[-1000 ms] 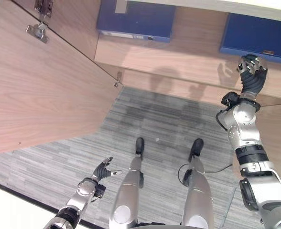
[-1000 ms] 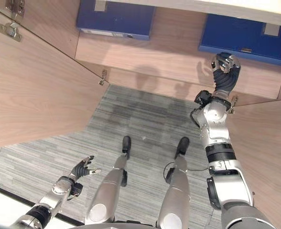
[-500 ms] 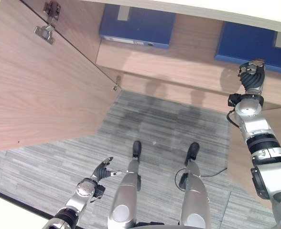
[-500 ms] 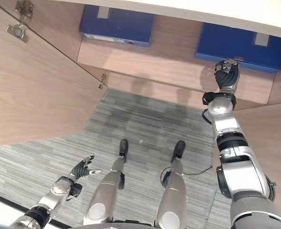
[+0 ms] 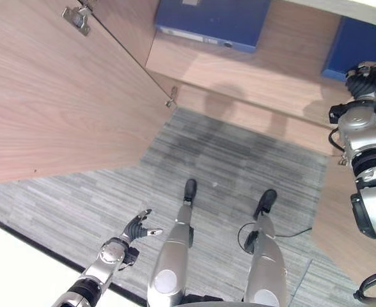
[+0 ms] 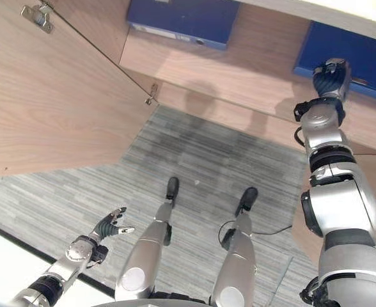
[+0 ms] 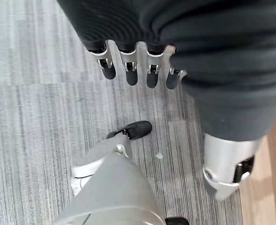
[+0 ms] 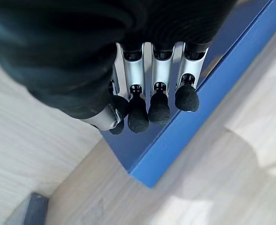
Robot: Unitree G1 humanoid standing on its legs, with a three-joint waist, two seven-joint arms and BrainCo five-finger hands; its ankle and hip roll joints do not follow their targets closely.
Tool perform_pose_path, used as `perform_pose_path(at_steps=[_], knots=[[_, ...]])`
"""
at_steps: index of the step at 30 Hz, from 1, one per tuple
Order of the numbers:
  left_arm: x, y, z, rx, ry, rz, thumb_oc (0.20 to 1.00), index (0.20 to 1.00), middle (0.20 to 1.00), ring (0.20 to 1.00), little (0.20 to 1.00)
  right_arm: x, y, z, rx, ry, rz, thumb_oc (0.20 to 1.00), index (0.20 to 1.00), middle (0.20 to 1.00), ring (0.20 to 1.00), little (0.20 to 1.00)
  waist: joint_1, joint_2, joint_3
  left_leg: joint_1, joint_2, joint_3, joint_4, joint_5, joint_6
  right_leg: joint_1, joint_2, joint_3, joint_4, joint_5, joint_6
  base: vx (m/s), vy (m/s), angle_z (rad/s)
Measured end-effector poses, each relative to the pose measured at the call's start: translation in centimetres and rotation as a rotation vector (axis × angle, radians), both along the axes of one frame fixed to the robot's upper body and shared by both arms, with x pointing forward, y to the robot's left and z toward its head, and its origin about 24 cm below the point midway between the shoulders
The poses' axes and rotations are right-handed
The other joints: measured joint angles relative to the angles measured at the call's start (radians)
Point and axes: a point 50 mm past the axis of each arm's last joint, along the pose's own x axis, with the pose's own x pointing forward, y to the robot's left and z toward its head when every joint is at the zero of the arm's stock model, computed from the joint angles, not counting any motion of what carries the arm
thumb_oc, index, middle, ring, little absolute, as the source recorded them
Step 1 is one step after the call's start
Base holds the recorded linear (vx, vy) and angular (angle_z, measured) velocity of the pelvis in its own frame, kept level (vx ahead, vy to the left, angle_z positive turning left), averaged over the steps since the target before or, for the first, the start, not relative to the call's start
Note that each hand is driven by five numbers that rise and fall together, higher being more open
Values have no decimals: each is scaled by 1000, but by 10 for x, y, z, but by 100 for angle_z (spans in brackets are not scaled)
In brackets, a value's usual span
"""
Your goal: Put the empty folder in the office cabinet
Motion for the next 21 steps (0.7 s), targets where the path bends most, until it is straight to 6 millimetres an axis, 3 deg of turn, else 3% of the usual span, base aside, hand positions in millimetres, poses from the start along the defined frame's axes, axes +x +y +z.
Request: perform_pose_path(at_steps=[6,11,17,21], knots=[[8,-7,4,-7,-21,-26,1000,1000,1000,1000,1000,-9,-21,8,-4,26,-83,200,200,200,200,200,12,20,22,-32,-1,-12,1,6,-1,-28,-2,-11,9,-1,0,3,-15,5],[10,-11,8,-16,-43,-33,1000,1000,1000,1000,1000,-11,-25,8,-5,26,-95,200,200,200,200,200,15,29,35,-36,-1,-15,1,7,-2,-45,-5,-11,39,-16,3,0,0,0],[12,-13,8,-22,-56,-8,1000,1000,1000,1000,1000,-11,-24,-1,34,19,-93,200,200,200,200,200,14,29,35,-37,1,-21,1,8,-2,-54,-7,-12,65,-32,2,0,-2,1],[13,-16,8,-29,-67,16,1000,1000,1000,1000,1000,-4,-3,-12,29,-9,-30,200,200,200,200,200,-1,28,36,-45,1,-24,1,9,-4,-61,-7,-13,68,-34,3,0,0,0]])
